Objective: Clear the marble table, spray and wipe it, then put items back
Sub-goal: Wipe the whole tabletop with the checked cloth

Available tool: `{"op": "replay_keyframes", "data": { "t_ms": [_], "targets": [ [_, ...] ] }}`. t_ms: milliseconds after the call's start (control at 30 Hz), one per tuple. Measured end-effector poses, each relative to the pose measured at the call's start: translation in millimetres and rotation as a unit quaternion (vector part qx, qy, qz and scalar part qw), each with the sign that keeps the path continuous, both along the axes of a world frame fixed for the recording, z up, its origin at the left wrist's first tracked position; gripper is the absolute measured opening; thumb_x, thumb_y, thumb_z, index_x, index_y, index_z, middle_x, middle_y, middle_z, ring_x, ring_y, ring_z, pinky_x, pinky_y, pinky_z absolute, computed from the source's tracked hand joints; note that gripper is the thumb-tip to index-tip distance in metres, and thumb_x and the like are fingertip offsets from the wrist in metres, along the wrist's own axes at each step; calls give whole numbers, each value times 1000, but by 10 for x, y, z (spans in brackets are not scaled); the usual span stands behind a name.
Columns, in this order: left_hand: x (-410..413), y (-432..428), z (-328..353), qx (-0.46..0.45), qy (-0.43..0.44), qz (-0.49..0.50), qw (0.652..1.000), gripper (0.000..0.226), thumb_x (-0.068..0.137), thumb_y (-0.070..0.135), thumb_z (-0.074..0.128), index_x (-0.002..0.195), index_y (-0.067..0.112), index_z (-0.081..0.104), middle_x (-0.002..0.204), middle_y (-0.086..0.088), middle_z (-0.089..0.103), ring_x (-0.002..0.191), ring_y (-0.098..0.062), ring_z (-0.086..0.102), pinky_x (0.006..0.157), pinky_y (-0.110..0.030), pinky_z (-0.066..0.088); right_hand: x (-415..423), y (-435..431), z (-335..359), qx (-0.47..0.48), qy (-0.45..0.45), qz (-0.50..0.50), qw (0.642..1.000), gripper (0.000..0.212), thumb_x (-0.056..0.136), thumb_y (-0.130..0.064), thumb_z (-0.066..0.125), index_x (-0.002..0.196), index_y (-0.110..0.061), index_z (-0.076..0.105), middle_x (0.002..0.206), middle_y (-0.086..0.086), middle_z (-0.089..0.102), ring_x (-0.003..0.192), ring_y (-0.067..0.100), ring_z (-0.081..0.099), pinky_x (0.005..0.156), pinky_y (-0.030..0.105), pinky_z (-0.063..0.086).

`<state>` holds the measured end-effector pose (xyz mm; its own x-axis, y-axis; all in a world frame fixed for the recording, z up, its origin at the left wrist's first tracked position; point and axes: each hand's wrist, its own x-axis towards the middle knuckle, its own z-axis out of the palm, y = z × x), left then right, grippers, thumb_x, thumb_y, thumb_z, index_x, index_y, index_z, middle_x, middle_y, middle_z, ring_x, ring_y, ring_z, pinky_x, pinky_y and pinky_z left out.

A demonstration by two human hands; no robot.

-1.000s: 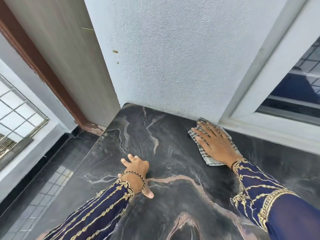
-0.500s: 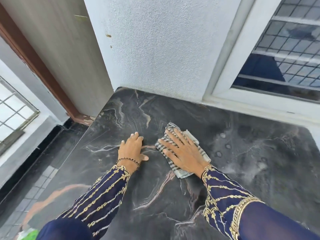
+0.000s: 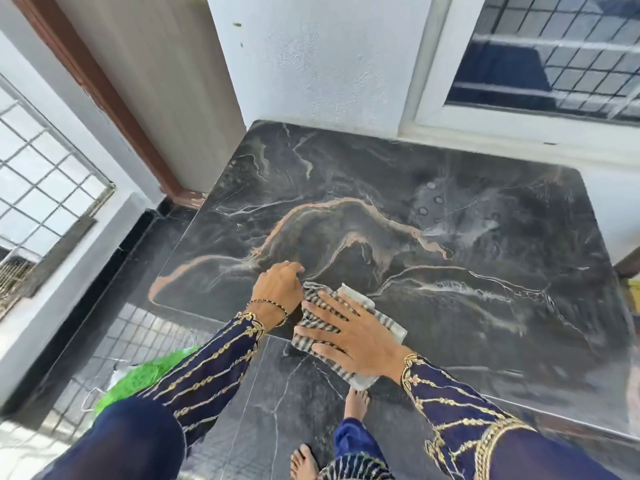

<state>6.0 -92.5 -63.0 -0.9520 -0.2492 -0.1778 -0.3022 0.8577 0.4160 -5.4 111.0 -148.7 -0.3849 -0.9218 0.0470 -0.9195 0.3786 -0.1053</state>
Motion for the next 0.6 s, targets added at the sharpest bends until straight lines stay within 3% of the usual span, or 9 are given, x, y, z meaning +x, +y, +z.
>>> {"op": "replay_keyframes", "data": {
  "t_ms": [300, 467, 600],
  "targets": [
    [-35, 439, 66, 10, -58, -69, 996, 31, 91, 15, 50, 119, 16, 64, 129, -6, 64, 121, -29, 57, 106, -40, 42, -31, 813, 174, 24, 2, -26, 999, 48, 109, -49, 34, 156, -46, 30, 170, -6, 20, 158, 22, 16, 125, 48, 11],
    [-241, 611, 20, 13, -35, -86, 996, 33, 91, 12, 49, 121, 15, 63, 131, -2, 62, 124, -23, 55, 107, -39, 42, -334, 852, 90, 14, -20, -7, 1000, 47, 110, -51, 28, 157, -52, 22, 171, -13, 10, 159, 16, 1, 128, 46, 3],
    [-409, 746, -43, 7, -11, -85, 996, 32, 91, 12, 48, 120, 15, 63, 131, 0, 59, 122, -23, 55, 104, -40, 44, -809, 856, 58, 3, -15, 0, 1000, 47, 110, -51, 29, 156, -52, 23, 171, -12, 11, 160, 18, 2, 128, 49, 5]
  ]
}}
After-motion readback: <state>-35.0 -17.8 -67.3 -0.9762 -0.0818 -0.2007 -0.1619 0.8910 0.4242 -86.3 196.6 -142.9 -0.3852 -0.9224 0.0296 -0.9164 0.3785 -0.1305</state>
